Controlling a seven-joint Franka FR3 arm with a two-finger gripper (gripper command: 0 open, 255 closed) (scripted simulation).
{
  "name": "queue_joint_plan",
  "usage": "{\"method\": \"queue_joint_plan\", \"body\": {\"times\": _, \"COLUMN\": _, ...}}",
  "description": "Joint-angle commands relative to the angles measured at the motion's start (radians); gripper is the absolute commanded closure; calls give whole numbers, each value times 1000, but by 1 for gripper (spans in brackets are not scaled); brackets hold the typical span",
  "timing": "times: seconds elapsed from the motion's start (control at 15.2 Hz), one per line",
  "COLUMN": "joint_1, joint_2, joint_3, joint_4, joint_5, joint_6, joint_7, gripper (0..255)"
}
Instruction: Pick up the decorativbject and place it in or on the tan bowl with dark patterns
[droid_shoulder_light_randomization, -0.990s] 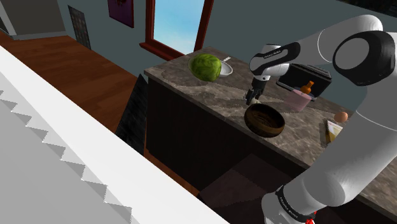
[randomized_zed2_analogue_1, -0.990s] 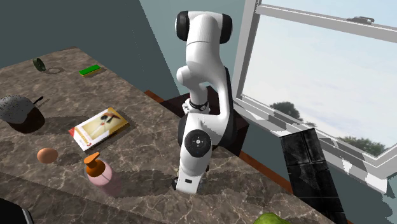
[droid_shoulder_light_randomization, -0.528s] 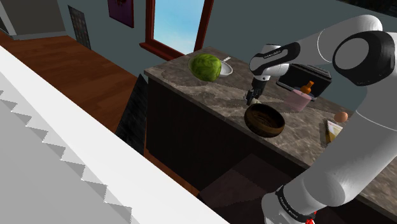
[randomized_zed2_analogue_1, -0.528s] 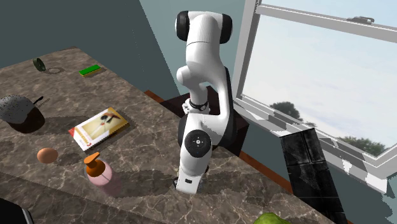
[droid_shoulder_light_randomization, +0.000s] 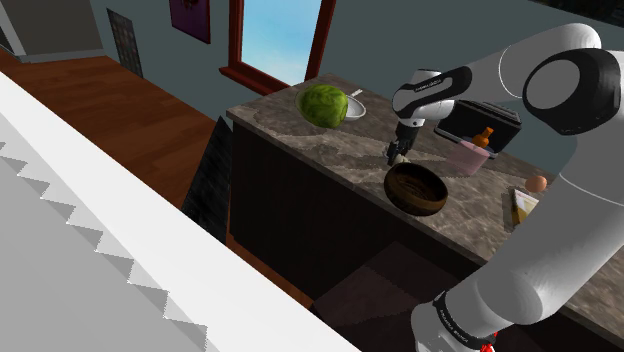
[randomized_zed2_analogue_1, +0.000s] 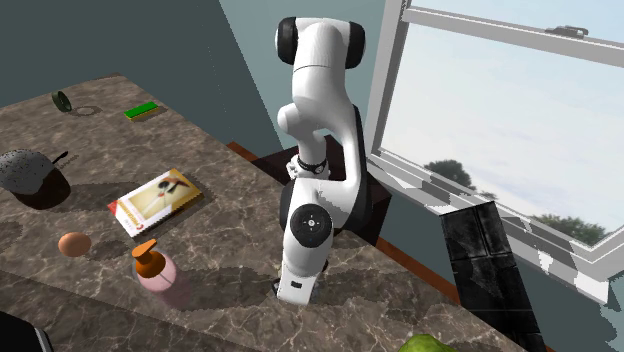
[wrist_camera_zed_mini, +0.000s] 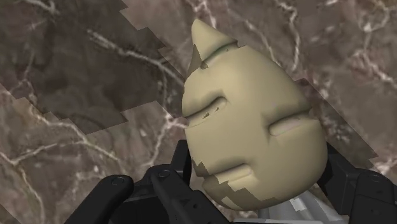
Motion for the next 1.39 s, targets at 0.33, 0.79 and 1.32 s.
{"method": "queue_joint_plan", "body": {"times": 0.33, "joint_1": 5, "joint_2": -46, "joint_3": -4, "joint_4": 30, "joint_5": -17, "joint_6": -73, "joint_7": 7, "gripper": 255}}
{"method": "queue_joint_plan", "body": {"times": 0.79, "joint_1": 10, "joint_2": -91, "joint_3": -7, "joint_4": 75, "joint_5": -33, "joint_6": -161, "joint_7": 12, "gripper": 255}}
{"method": "queue_joint_plan", "body": {"times": 1.32, "joint_1": 14, "joint_2": -131, "joint_3": -7, "joint_4": 139, "joint_5": -46, "joint_6": -262, "joint_7": 14, "gripper": 255}}
